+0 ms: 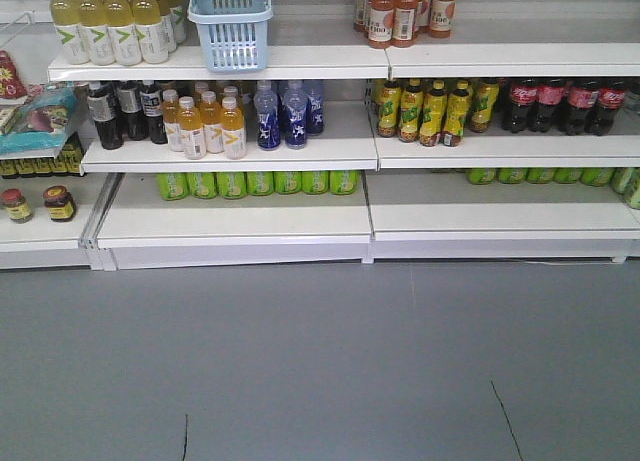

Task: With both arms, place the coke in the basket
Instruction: 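Drive the base toward the shelf holding the light-blue basket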

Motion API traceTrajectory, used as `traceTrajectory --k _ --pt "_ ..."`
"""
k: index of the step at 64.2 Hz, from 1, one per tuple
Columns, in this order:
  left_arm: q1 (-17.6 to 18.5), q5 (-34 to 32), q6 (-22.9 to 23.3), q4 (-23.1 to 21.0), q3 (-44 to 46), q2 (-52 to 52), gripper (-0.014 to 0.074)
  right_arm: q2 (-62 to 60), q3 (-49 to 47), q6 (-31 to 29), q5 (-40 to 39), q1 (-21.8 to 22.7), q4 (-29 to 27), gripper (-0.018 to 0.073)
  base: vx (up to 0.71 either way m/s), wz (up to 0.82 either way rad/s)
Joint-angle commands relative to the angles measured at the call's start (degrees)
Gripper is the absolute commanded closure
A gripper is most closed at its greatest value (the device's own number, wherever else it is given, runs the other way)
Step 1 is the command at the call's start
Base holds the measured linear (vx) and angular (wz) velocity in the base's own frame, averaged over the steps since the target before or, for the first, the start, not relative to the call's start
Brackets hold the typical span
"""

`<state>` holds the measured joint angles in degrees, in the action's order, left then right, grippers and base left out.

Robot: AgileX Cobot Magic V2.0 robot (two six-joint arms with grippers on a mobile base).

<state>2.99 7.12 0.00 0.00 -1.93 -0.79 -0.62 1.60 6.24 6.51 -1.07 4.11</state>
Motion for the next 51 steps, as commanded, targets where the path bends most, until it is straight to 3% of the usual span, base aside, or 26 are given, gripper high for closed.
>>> traceTrajectory --k 1,51 --pt "0.36 -4.42 0.00 -0.79 1.80 -0.74 0.0603 -0.72 0.46 -0.33 -4.17 0.31 0.26 0.0569 0.00 0.00" --pt "0.36 -4.42 0.00 -0.79 1.80 -0.74 0.0603 -0.72 0.46 -0.33 -4.22 0.31 0.26 0.0569 0.00 0.00"
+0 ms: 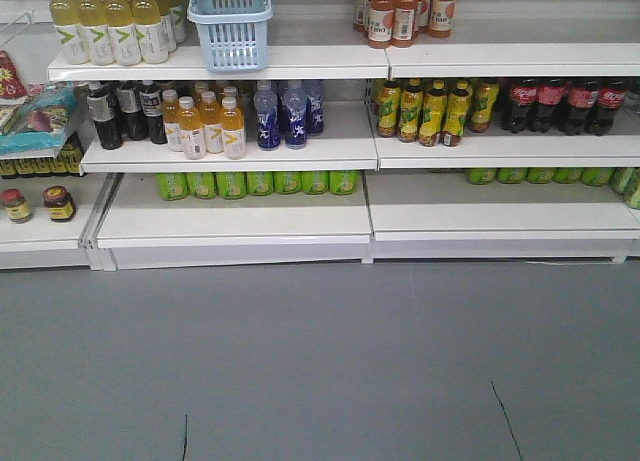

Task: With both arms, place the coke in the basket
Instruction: 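Drive the base toward the shelf holding the light-blue basket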

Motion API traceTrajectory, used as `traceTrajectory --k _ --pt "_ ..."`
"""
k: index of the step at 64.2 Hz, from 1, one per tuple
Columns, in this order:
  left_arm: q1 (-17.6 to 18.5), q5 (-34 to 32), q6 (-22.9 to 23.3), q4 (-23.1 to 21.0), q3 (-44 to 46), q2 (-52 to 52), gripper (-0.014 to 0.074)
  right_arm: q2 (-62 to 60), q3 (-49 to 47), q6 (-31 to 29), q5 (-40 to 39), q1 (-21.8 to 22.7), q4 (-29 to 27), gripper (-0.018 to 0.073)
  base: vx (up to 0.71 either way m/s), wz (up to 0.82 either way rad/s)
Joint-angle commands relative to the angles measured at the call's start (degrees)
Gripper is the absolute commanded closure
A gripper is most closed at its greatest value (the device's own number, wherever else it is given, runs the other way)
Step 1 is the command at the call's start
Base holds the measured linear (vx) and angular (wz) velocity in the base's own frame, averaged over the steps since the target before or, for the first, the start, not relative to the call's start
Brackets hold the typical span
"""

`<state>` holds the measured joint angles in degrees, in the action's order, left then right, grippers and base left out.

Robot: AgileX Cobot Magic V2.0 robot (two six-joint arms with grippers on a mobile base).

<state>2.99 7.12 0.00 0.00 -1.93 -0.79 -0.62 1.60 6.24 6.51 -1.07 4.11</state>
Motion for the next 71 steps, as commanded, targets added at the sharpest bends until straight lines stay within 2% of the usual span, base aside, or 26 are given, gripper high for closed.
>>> traceTrajectory --k 1,71 --pt "0.36 -4.42 0.00 -0.79 1.80 -0.74 0.0603 -0.72 0.46 -0.33 -4.22 0.31 0.26 0.0569 0.00 0.00" --pt "0.36 -4.42 0.00 -0.79 1.80 -0.74 0.0603 -0.72 0.46 -0.33 -4.15 0.31 0.26 0.0569 0.10 -0.01"
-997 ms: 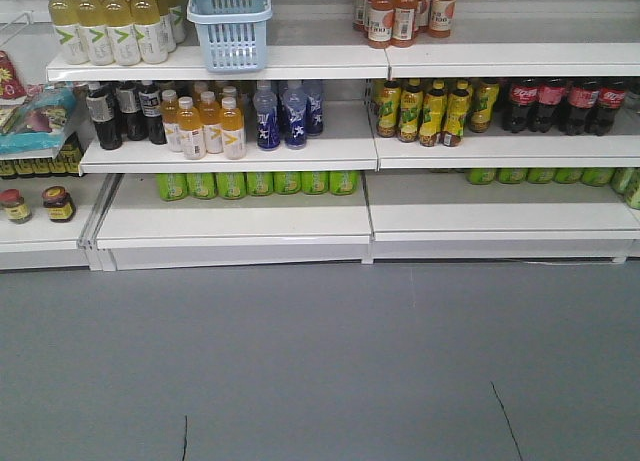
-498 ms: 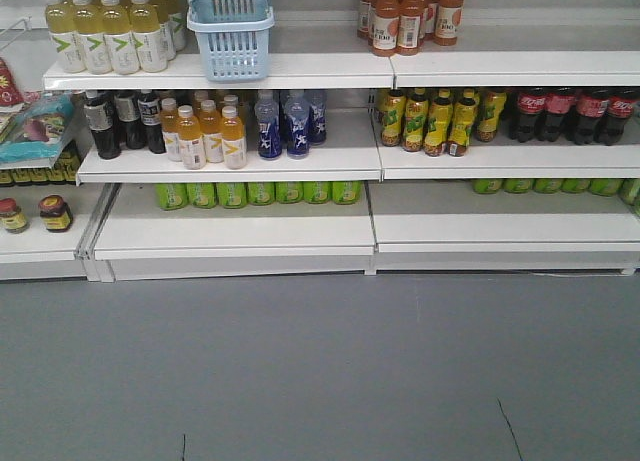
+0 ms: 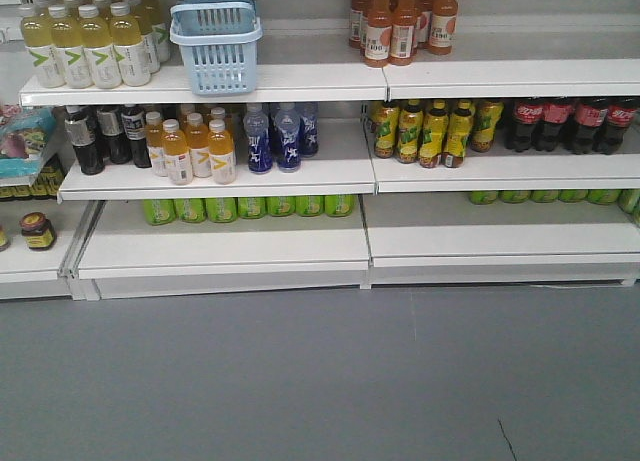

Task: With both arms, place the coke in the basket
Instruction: 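Drive the base toward the shelf holding the light-blue basket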

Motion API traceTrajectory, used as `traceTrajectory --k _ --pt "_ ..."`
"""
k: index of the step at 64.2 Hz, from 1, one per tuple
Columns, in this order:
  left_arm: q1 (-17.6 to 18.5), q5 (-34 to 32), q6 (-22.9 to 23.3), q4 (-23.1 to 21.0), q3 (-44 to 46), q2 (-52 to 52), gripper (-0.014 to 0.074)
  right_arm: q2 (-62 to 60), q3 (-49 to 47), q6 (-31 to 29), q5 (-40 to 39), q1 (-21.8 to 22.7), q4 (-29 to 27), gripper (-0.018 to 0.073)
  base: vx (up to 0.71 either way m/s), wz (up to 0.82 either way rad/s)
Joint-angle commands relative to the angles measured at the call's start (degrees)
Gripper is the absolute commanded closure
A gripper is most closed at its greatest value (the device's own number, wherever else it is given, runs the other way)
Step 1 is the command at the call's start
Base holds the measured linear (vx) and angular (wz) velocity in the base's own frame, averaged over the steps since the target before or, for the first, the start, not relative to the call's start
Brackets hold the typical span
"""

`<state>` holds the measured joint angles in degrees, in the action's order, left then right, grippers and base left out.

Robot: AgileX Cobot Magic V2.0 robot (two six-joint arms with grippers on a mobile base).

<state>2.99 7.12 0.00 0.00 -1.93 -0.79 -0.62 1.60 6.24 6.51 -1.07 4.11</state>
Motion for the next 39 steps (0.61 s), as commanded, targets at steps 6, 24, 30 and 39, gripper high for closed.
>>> traceTrajectory --k 6,24,30,39 --pt "0.36 -4.42 0.00 -0.79 1.80 -0.74 0.0603 -0.72 0.46 -0.33 -4.15 0.31 0.26 0.0569 0.12 -0.02" --pt "0.36 -4.42 0.00 -0.79 1.80 -0.74 0.0603 -0.72 0.46 -0.33 -4.21 0.31 0.26 0.0569 0.09 -0.01" --pt "0.36 -4.42 0.00 -0.79 1.80 -0.74 0.0603 -0.72 0.46 -0.33 -4.21 0.31 0.26 0.0569 0.08 -0.01" --pt "0.36 -4.42 0.00 -0.79 1.80 -0.74 0.0603 -0.72 0.46 -0.33 -4.21 0.31 0.26 0.0569 0.09 0.00"
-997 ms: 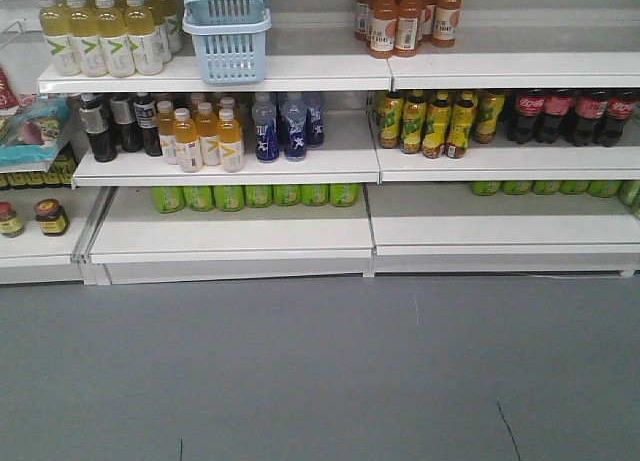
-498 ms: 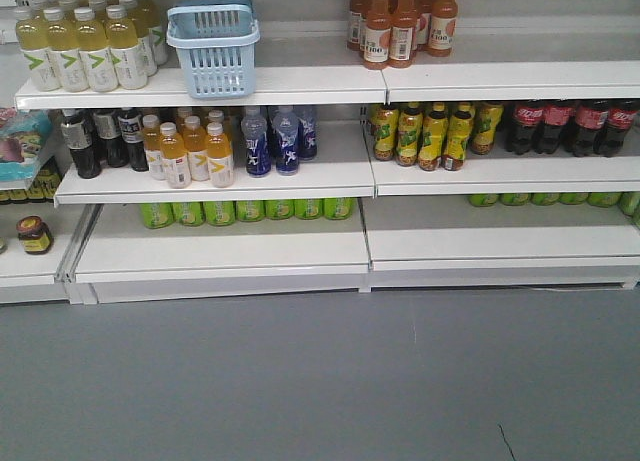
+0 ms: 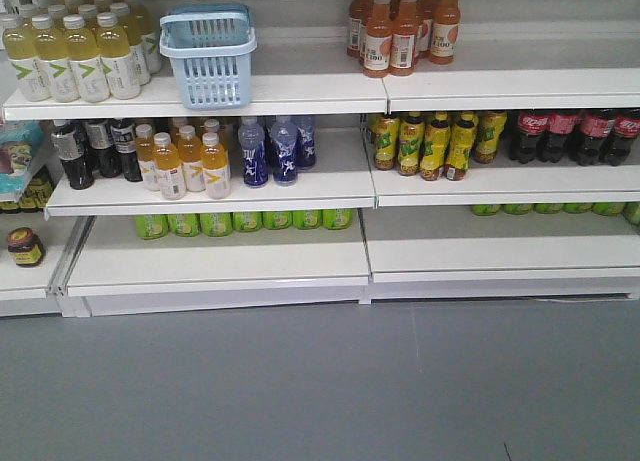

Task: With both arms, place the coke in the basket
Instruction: 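Drive the base toward the shelf holding the light-blue basket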

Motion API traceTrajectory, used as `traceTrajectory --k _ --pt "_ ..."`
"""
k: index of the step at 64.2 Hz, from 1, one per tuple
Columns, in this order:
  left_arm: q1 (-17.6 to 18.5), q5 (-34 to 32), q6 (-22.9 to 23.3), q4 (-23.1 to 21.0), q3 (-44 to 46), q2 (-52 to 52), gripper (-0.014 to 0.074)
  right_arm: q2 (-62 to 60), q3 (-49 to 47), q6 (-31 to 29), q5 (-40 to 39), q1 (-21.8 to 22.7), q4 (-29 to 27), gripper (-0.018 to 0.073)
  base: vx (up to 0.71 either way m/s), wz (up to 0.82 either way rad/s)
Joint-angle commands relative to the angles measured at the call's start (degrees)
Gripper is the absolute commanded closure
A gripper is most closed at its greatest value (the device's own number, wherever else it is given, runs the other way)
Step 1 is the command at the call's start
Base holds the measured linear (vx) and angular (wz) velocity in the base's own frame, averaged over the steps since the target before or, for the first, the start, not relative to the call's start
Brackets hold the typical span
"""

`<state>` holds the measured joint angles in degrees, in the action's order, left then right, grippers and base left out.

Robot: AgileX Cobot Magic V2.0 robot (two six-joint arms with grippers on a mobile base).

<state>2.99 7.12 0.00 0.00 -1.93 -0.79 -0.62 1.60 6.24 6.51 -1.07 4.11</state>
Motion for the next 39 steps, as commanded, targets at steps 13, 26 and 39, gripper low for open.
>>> traceTrajectory --k 13,26,39 --pt "0.36 -4.42 0.00 -0.79 1.80 -0.74 0.0603 -0.72 0.46 -0.33 -4.21 0.31 0.26 0.0569 0.11 -0.02" --pt "0.36 -4.42 0.00 -0.79 1.80 -0.74 0.0603 -0.72 0.46 -0.33 -4.21 0.31 0.26 0.0569 0.14 -0.02" --pt "0.36 -4.42 0.00 -0.79 1.80 -0.74 0.0603 -0.72 0.46 -0.33 -4.14 0.31 0.26 0.0569 0.16 0.00"
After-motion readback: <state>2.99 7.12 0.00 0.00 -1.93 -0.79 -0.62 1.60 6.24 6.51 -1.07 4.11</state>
